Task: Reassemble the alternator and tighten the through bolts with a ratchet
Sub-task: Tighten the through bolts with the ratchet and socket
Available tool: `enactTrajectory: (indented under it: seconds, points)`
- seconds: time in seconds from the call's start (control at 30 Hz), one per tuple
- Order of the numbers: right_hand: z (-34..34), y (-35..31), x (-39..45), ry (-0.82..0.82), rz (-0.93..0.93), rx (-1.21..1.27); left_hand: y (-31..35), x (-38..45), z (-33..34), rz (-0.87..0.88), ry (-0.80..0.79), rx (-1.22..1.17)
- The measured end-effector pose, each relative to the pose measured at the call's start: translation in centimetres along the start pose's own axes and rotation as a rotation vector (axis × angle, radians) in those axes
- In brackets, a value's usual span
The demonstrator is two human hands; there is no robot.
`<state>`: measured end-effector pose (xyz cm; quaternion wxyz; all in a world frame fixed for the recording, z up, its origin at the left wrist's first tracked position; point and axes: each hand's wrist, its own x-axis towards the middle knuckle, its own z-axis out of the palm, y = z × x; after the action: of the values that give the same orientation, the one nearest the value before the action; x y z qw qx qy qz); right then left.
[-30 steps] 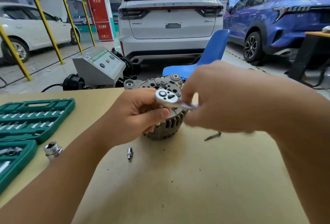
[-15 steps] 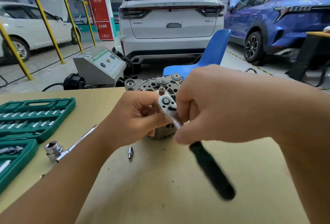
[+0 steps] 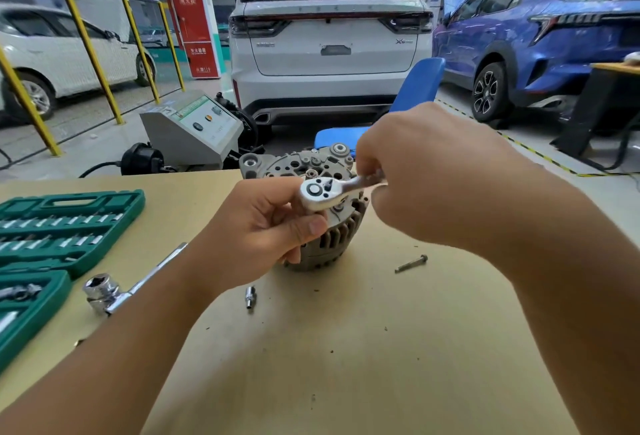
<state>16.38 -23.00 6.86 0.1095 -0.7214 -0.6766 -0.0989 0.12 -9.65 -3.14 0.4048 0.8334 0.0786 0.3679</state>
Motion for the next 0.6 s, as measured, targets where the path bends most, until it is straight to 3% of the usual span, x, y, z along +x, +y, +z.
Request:
enactTrajectory:
  seconds: [0.03, 0.2, 0.23, 0.4, 0.53, 0.6]
  points:
    - [0.0, 0.1, 0.2, 0.0, -0.001, 0.012, -0.1, 0.0, 0.0, 0.002, 0.01, 0.001]
    - [-0.1, -0.3, 1.8, -0.381, -0.048, 0.032, 0.0, -0.2, 0.7, 0.096, 0.04, 0.005]
    - [-0.3, -0.3, 1.6, -0.362, -0.038, 0.051, 0.0, -0.1, 0.7, 0.097, 0.036, 0.014]
    - [0.6, -0.2, 0.2, 0.053, -0.002, -0.058, -0.2, 0.0, 0.4, 0.071, 0.037, 0.058]
    - [0.4, -0.7, 0.3, -0.184, -0.036, 0.052, -0.6, -0.4, 0.6, 0.054, 0.094, 0.053]
    - [0.1, -0.6, 0.1, -0.196, -0.05, 0.04, -0.7, -0.3, 0.6, 0.033, 0.1, 0.054]
